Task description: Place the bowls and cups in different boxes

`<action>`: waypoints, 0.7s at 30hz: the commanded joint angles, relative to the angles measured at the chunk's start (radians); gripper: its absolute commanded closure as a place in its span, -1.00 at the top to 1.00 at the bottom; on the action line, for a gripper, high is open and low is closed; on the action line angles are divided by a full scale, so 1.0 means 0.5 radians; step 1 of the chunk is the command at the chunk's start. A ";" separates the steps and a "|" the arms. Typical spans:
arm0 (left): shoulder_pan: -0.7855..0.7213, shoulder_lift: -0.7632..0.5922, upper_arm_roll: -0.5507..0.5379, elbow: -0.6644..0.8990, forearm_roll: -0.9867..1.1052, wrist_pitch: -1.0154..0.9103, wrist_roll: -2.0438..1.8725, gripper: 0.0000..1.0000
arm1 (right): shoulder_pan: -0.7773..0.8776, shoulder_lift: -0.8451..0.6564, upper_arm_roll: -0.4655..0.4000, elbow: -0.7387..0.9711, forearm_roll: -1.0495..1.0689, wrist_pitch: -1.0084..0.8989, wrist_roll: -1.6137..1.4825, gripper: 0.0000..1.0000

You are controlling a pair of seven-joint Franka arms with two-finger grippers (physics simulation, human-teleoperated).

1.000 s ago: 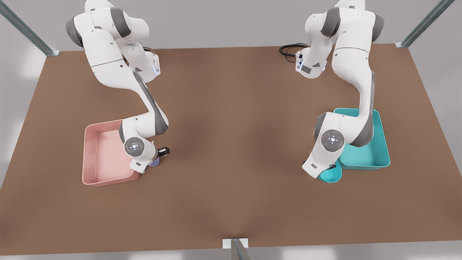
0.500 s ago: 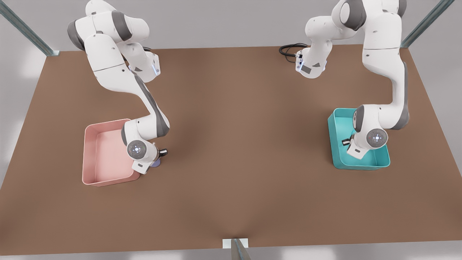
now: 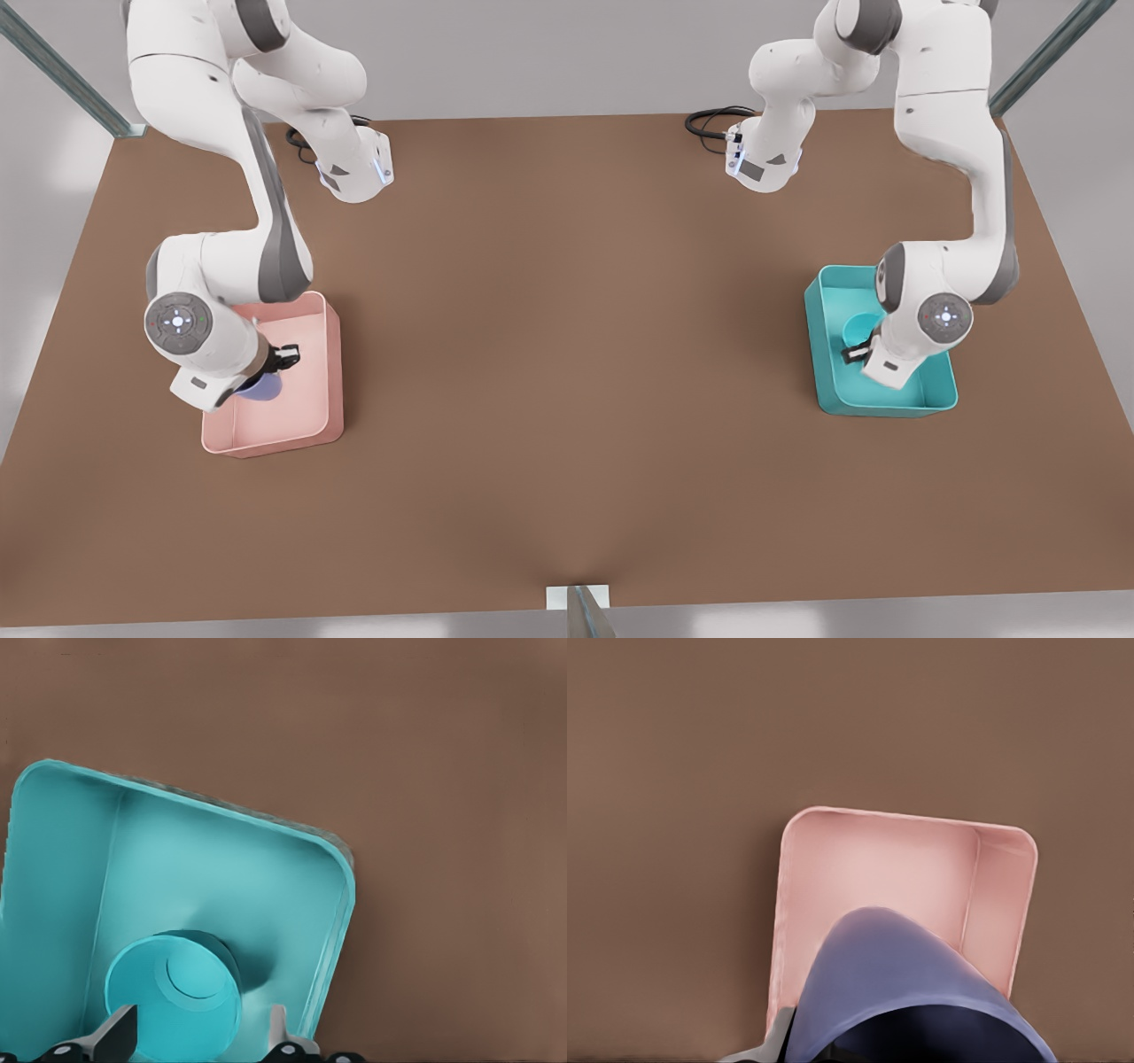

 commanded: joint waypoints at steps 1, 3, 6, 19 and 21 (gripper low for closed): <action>-0.011 -0.054 -0.082 0.411 -0.128 -0.869 -0.033 1.00 | -0.001 0.095 -0.041 0.000 -0.072 -0.022 -0.302 -0.57; -0.075 -0.054 -0.229 0.850 -0.414 -1.195 0.004 1.00 | 0.002 0.191 -0.066 -0.003 -0.069 0.070 -0.299 -0.57; -0.146 -0.021 -0.291 1.081 -0.396 -1.327 0.225 1.00 | 0.002 0.319 -0.087 -0.003 -0.059 0.248 -0.299 -0.57; -0.112 -0.143 -0.361 0.801 -0.218 -1.155 0.243 1.00 | 0.002 0.528 -0.112 -0.058 0.023 0.558 -0.293 -0.57; -0.115 -0.143 -0.364 0.801 -0.218 -1.164 0.268 1.00 | 0.002 0.540 -0.112 -0.058 0.023 0.555 -0.280 -0.48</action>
